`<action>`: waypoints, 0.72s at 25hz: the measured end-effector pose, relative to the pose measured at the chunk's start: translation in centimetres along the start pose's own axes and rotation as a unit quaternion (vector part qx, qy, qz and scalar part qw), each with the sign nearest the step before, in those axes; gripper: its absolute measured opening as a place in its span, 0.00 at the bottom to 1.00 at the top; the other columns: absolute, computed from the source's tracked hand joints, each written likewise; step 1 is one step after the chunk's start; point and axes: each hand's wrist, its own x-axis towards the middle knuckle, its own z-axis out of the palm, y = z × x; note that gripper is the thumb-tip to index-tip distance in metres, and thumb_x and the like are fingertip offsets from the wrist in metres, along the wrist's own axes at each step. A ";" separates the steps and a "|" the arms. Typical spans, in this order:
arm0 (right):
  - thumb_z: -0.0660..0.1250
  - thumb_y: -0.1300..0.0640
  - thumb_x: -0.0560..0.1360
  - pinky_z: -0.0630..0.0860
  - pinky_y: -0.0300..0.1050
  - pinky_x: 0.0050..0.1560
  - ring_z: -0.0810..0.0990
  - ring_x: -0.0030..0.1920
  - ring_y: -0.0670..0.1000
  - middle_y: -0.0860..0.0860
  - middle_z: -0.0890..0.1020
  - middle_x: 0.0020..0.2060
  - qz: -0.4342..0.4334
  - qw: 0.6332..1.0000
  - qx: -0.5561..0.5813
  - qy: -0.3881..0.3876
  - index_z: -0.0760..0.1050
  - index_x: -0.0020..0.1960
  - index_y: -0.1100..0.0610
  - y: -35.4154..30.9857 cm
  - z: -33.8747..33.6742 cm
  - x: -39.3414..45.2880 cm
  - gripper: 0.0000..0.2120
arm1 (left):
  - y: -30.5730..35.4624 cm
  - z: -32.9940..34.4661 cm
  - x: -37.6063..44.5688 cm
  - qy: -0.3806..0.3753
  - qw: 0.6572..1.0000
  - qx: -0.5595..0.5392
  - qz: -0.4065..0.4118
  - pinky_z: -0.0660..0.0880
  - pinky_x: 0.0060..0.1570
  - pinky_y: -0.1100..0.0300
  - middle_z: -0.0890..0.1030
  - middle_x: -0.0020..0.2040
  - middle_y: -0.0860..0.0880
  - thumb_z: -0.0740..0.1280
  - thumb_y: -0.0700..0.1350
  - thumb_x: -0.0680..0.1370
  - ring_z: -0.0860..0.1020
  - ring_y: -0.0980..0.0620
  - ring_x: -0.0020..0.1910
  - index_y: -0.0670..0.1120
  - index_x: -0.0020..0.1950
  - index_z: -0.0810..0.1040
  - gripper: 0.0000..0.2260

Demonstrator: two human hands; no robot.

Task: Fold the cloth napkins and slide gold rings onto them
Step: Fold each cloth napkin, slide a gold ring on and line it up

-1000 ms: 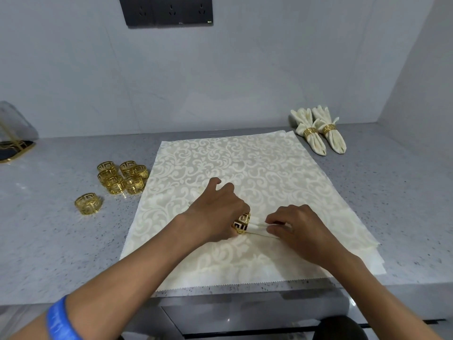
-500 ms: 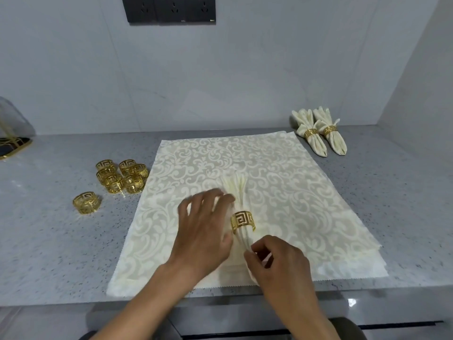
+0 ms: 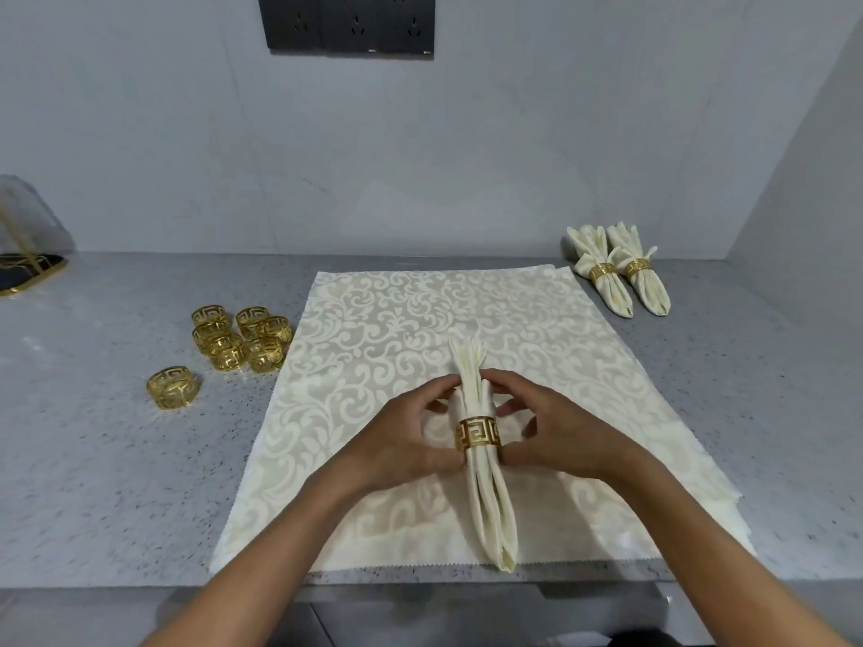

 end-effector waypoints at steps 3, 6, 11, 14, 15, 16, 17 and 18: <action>0.80 0.48 0.65 0.74 0.36 0.47 0.78 0.53 0.41 0.37 0.78 0.51 -0.028 0.995 0.008 0.098 0.74 0.58 0.41 0.7 0.7 -0.3 0.25 | -0.9 0.1 -0.1 0.037 0.999 0.028 0.000 0.69 0.53 0.66 0.76 0.57 0.62 0.78 0.54 0.63 0.73 0.63 0.57 0.63 0.65 0.72 0.32; 0.79 0.52 0.67 0.74 0.37 0.49 0.79 0.51 0.43 0.38 0.80 0.46 -0.056 0.986 0.019 0.153 0.77 0.49 0.46 1.3 1.9 -1.0 0.15 | -1.3 0.6 -0.7 0.107 0.994 0.037 0.006 0.70 0.52 0.67 0.77 0.53 0.62 0.79 0.56 0.63 0.74 0.63 0.55 0.65 0.56 0.76 0.24; 0.79 0.53 0.67 0.73 0.33 0.49 0.80 0.50 0.43 0.38 0.81 0.44 -0.057 0.979 0.021 0.194 0.76 0.54 0.46 1.0 2.6 -1.5 0.19 | -1.0 1.6 -1.2 0.181 0.983 -0.001 0.027 0.75 0.54 0.64 0.83 0.48 0.64 0.79 0.45 0.68 0.80 0.64 0.51 0.60 0.52 0.82 0.17; 0.77 0.51 0.69 0.74 0.32 0.49 0.80 0.48 0.40 0.37 0.80 0.43 -0.036 0.975 -0.017 0.217 0.74 0.54 0.41 0.5 3.4 -1.9 0.17 | -1.2 2.2 -1.0 0.210 0.976 -0.037 0.034 0.79 0.53 0.60 0.84 0.46 0.61 0.78 0.40 0.69 0.81 0.61 0.48 0.57 0.49 0.84 0.14; 0.75 0.50 0.71 0.74 0.33 0.48 0.80 0.48 0.39 0.37 0.81 0.42 -0.026 0.972 -0.039 0.231 0.75 0.52 0.41 0.4 3.8 -2.0 0.13 | -1.1 2.4 -0.9 0.218 0.974 -0.046 0.032 0.80 0.52 0.59 0.84 0.45 0.59 0.78 0.39 0.70 0.82 0.61 0.46 0.54 0.48 0.86 0.12; 0.72 0.50 0.73 0.74 0.34 0.47 0.80 0.47 0.39 0.37 0.81 0.42 -0.016 0.968 -0.061 0.244 0.75 0.52 0.42 0.1 4.3 -2.1 0.10 | -1.1 2.7 -0.9 0.227 0.972 -0.052 0.028 0.80 0.51 0.59 0.84 0.44 0.57 0.77 0.38 0.71 0.82 0.60 0.46 0.51 0.48 0.87 0.09; 0.70 0.50 0.75 0.74 0.35 0.45 0.80 0.46 0.40 0.38 0.81 0.41 -0.007 0.964 -0.079 0.255 0.76 0.52 0.44 0.0 4.7 -2.2 0.07 | -1.0 3.0 -1.0 0.235 0.970 -0.053 0.024 0.80 0.51 0.59 0.84 0.43 0.57 0.77 0.38 0.71 0.82 0.60 0.45 0.49 0.48 0.87 0.08; 0.68 0.51 0.76 0.74 0.37 0.43 0.80 0.44 0.42 0.40 0.82 0.40 0.002 0.960 -0.094 0.264 0.76 0.52 0.46 -0.2 5.1 -2.2 0.05 | -0.9 3.3 -1.1 0.243 0.969 -0.049 0.021 0.80 0.50 0.60 0.84 0.43 0.57 0.77 0.39 0.71 0.82 0.61 0.45 0.48 0.48 0.87 0.08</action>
